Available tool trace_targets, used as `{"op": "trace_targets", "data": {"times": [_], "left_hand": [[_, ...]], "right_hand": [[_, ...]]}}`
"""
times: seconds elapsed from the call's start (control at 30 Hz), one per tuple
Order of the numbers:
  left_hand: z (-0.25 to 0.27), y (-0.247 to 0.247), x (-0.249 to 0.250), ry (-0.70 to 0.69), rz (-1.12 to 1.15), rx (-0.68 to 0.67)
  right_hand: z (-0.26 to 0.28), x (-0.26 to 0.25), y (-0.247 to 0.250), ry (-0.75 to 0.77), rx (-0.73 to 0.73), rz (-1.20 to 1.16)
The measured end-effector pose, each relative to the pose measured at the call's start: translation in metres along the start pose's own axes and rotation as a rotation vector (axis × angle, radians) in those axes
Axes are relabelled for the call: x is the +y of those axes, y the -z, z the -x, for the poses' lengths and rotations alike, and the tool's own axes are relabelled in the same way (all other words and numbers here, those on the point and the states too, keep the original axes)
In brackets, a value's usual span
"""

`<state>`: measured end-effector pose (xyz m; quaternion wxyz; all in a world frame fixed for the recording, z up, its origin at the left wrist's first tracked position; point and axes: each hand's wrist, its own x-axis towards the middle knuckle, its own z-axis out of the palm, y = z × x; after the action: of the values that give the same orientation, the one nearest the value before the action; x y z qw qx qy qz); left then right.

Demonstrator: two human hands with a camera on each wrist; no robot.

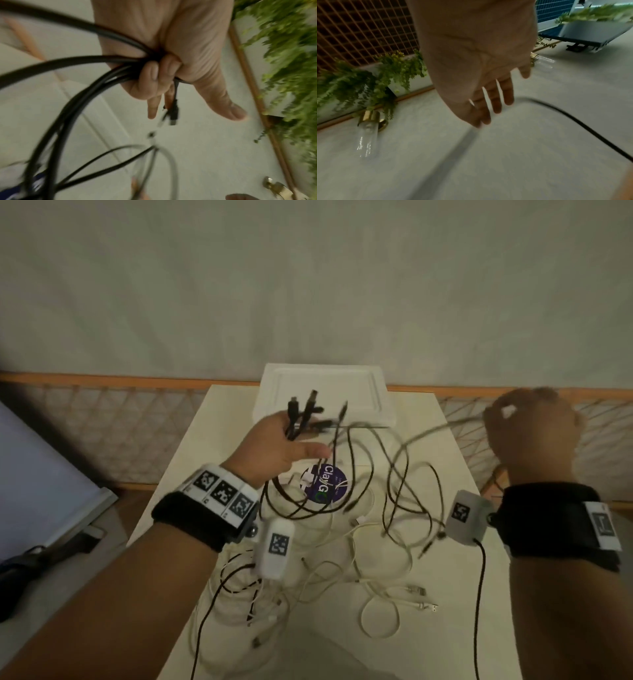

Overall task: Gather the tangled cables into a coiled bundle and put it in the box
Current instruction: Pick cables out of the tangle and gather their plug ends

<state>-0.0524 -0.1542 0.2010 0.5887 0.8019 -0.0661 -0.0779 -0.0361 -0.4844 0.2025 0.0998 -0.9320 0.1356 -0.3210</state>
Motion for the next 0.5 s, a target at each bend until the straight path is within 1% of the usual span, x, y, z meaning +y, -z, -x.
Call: {"op": "trace_targets", "data": {"times": [0.03,0.07,0.13,0.17,0.2,0.27,0.3,0.33,0.4,0.43,0.5], "left_hand": [[0.0,-0.003,-0.012,0.031,0.025,0.037],[0.0,-0.006,-0.022,0.06,0.047,0.094],[0.001,-0.013,-0.038,0.125,0.125,0.204],[0.001,-0.016,-0.042,0.156,0.173,0.235],[0.002,-0.019,-0.042,0.172,0.222,0.248],[0.003,-0.019,-0.043,0.171,0.323,0.266],[0.004,-0.019,-0.042,0.156,0.384,0.268],[0.006,-0.019,-0.042,0.136,0.443,0.267],[0.01,-0.017,-0.041,0.106,0.516,0.253],[0.011,-0.017,-0.042,0.093,0.526,0.235],[0.014,-0.014,-0.047,0.068,0.54,0.2]], "right_hand": [[0.007,0.0,-0.005,-0.022,-0.071,0.025],[0.014,-0.006,-0.008,0.005,-0.117,-0.015],[0.028,-0.039,-0.009,0.12,-0.203,-0.216],[0.037,-0.061,-0.006,0.159,-0.309,-0.329],[0.046,-0.082,-0.007,0.194,-0.468,-0.398],[0.066,-0.12,-0.013,0.321,-0.804,-0.398],[0.077,-0.135,-0.02,0.383,-0.926,-0.394],[0.087,-0.147,-0.027,0.442,-0.999,-0.414],[0.104,-0.165,-0.04,0.529,-1.058,-0.533],[0.111,-0.171,-0.043,0.535,-1.096,-0.617],[0.119,-0.182,-0.049,0.48,-1.191,-0.811]]}}
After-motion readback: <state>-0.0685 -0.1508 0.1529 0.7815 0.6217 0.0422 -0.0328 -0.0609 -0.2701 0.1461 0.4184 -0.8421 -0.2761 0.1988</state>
